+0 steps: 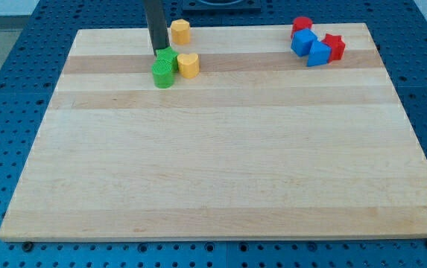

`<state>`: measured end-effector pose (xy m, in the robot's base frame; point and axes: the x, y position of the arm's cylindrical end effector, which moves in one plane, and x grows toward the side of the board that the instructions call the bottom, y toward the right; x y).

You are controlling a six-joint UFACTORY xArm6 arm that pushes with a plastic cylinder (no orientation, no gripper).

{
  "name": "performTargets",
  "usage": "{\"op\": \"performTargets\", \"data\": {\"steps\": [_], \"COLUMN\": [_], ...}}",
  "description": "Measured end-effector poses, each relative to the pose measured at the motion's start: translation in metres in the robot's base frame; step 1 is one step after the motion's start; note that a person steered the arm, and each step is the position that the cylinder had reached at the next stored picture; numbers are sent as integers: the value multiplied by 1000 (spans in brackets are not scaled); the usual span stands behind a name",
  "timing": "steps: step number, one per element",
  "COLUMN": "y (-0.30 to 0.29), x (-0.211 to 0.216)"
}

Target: Place the yellow hexagon diagonal to the top right of the yellow heart

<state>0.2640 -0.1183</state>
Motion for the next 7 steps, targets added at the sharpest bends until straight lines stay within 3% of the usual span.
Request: {"op": "performTargets", "data": {"steps": [1, 4, 6, 7], "y": [-25, -19, 90, 97], "x": [-69, -71, -69, -69]}}
